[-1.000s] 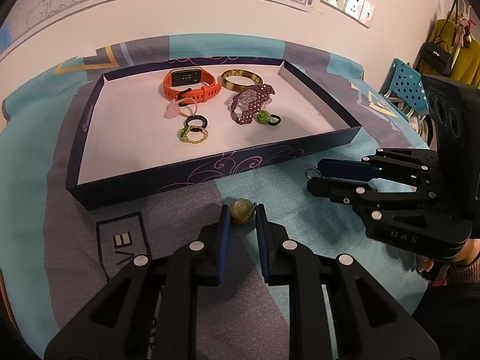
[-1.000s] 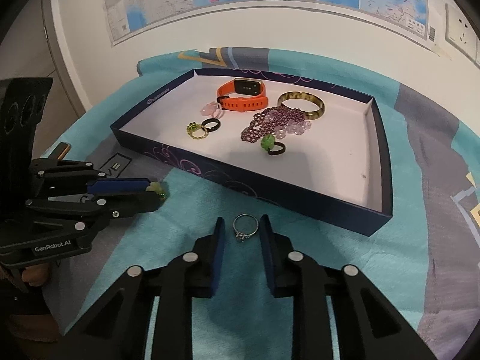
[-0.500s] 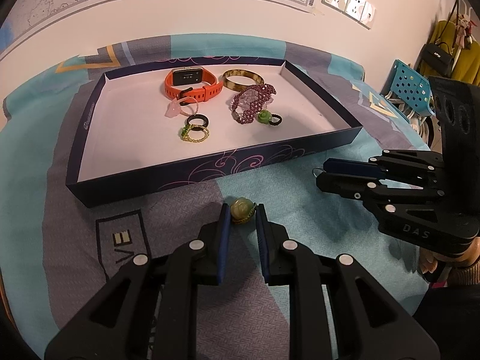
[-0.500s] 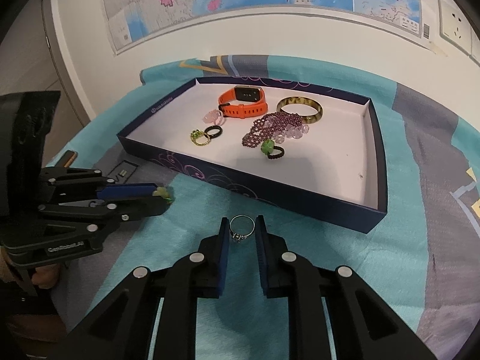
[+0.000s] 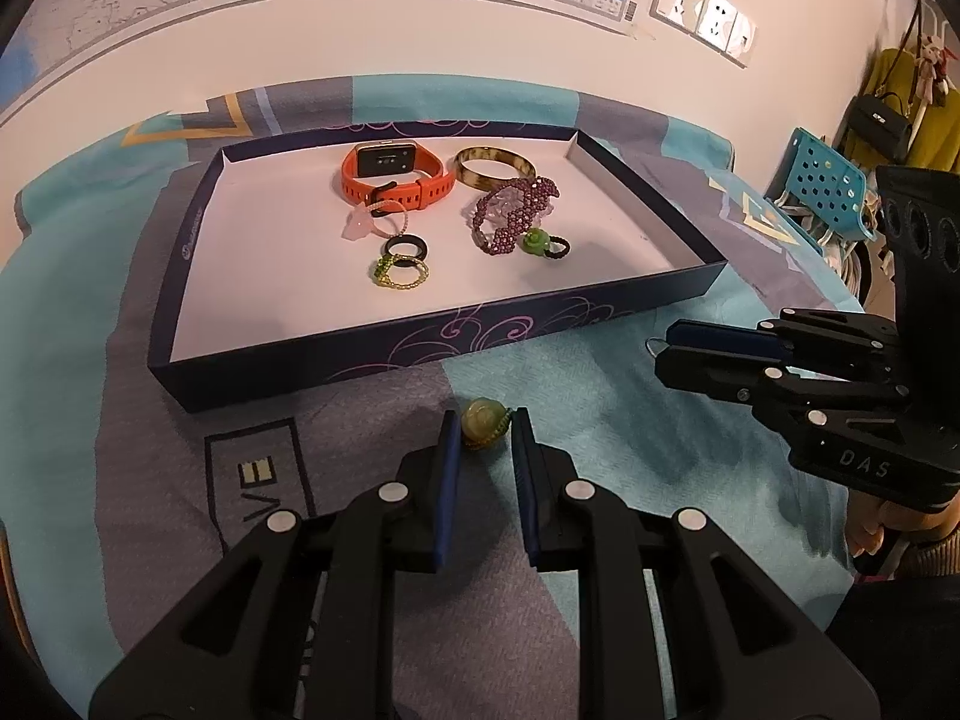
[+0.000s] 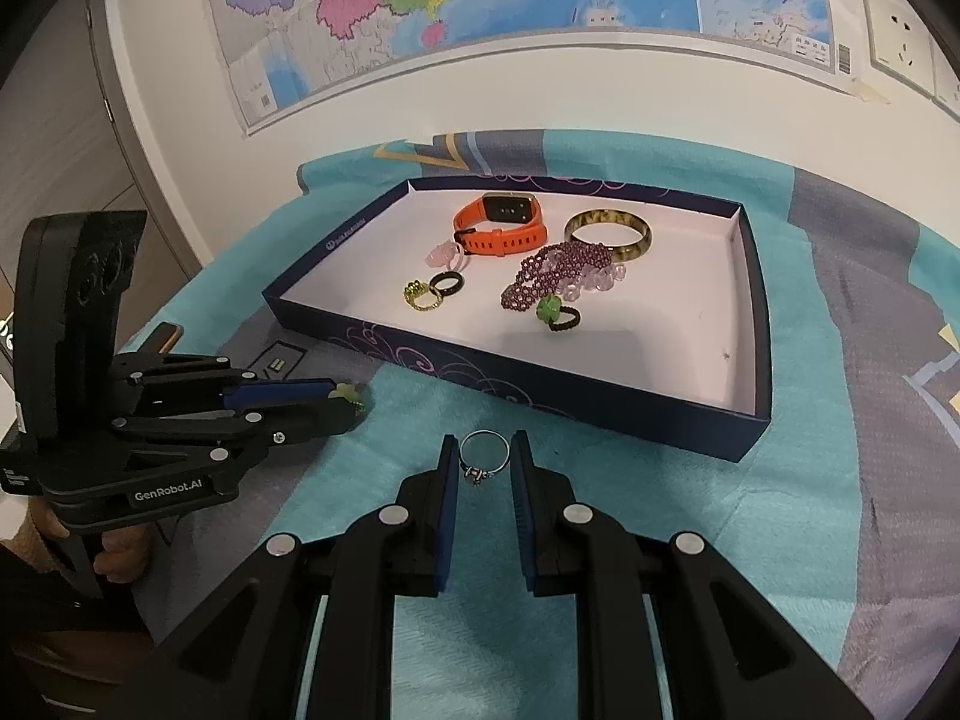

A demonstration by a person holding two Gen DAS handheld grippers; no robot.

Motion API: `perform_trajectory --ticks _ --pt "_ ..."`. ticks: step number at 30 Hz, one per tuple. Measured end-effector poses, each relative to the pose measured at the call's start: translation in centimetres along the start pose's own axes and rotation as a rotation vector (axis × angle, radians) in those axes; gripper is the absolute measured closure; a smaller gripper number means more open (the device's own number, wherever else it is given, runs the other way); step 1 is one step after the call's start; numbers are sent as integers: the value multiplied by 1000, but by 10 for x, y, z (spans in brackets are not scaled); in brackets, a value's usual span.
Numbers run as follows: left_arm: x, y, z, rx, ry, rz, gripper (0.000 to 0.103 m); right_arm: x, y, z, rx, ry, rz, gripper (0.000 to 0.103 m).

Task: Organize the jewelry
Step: 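Lift and carry the green bead ring and silver ring over the box with both tools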

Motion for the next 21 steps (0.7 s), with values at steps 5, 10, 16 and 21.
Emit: perform_trajectory --ticks 5,10,16,21 --pt "0 0 -4 10 1 0 85 -2 -1 -3 10 -5 -5 88" --pt "0 -2 -9 24 3 -1 85 -4 -2 -5 18 -9 -7 87" --pt "1 -4 -13 36 -1 2 85 -3 -4 -7 26 -12 -5 87" --pt "2 -5 -15 42 -3 4 85 -3 -5 -9 33 -11 -6 87"
Point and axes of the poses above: each gripper's, at about its wrist camera, not at the fingertips, and z roughly the way its jaws point, x to its right, y to its underside, the point moved 2 cm from there along z, roughly the way its jaws point, and after that the axes turned 2 degrees about z, right-handed, at the moved point
